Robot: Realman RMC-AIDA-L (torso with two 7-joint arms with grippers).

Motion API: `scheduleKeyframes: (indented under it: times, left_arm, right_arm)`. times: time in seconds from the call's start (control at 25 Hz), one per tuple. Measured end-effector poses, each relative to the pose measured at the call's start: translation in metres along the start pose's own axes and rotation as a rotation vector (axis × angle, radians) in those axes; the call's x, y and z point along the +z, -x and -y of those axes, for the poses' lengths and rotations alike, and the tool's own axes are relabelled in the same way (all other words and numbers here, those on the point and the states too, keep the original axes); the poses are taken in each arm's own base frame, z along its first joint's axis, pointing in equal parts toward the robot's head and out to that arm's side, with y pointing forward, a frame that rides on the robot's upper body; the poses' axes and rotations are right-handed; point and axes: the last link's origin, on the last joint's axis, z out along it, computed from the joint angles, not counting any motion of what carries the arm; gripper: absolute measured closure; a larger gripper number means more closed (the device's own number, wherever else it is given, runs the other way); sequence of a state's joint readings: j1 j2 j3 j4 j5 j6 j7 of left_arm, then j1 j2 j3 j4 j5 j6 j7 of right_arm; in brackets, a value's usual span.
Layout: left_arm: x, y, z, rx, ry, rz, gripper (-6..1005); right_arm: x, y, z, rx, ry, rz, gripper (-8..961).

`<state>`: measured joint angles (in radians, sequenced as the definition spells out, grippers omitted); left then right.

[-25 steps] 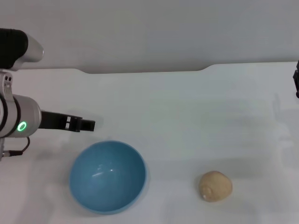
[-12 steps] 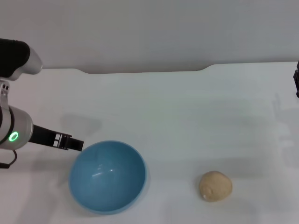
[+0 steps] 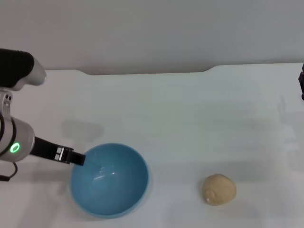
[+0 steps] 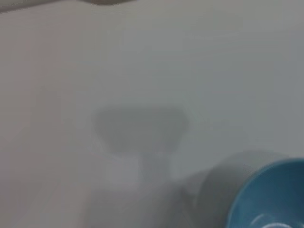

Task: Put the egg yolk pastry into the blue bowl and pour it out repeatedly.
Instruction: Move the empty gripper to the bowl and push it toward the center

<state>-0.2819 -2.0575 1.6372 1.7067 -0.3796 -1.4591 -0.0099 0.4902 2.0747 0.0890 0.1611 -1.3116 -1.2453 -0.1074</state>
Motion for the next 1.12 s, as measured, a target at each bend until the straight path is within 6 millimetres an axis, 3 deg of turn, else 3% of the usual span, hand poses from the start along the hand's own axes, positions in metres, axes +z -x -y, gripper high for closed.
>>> scheduleKeyframes:
  times: [0.56, 1.12]
  left_arm:
    - [0.015, 0.008, -0.013, 0.015, 0.025, 0.09, 160]
    - [0.034, 0.001, -0.016, 0.019, 0.033, 0.136, 160]
  right_arm:
    - [-0.004, -0.003, -0.001, 0.003, 0.002, -0.009, 459]
    - [-0.006, -0.004, 0.0, 0.003, -0.005, -0.013, 458]
